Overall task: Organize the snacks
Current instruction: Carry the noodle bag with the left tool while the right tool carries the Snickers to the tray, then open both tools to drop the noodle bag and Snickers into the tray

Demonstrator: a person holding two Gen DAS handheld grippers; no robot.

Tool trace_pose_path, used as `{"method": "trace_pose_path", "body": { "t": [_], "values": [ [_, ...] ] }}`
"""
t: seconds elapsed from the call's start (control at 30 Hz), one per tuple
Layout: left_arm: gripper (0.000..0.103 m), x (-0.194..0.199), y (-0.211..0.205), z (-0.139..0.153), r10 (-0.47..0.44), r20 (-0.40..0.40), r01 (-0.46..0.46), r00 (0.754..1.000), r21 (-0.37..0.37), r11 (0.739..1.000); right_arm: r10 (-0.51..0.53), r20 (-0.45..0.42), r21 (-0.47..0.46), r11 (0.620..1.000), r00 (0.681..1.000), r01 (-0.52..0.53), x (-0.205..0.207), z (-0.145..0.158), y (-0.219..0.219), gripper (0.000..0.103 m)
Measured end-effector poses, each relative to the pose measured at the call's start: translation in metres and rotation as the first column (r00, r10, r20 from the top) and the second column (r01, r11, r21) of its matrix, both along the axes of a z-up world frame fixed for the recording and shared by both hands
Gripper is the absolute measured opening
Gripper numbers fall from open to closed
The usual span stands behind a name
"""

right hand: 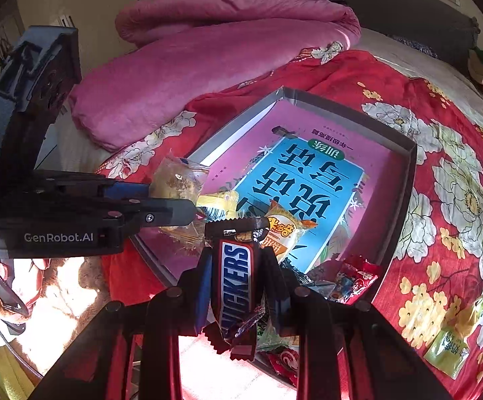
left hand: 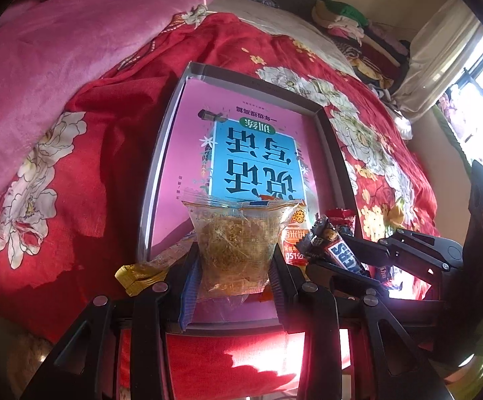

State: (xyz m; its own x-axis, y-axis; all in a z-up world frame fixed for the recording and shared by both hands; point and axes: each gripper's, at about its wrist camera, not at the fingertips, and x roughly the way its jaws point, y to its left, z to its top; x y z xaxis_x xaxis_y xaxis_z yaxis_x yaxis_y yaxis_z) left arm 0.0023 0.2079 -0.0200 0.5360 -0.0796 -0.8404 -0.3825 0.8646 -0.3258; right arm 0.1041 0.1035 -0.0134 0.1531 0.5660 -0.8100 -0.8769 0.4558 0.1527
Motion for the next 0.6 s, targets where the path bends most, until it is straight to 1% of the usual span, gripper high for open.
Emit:
{"method": "trace_pose_path", "body": {
  "t": [0.23,0.33,0.6],
  "values": [
    [0.039,0.004,-0.003,0.0,-0.012,-0.006,0.012,1.0,0.017,1.0,-0.008,0.003,0.003,1.0,1.0,0.008,0.009,-0.002,0.004,0.029],
    [0.039,0.006,-0.005,0.0,-0.015,-0.009,0.015,1.0,0.017,1.0,-0.019,-0.012,0.01,1.0,1.0,0.019,0.012,-0.003,0.006,0.029],
    [0.039,0.009,-0.007,0.0,-0.016,-0.014,0.016,1.0,0.018,1.0,-0.021,-0.017,0.026,0.999,1.0,0.021,0.011,-0.003,0.004,0.029]
  ]
}}
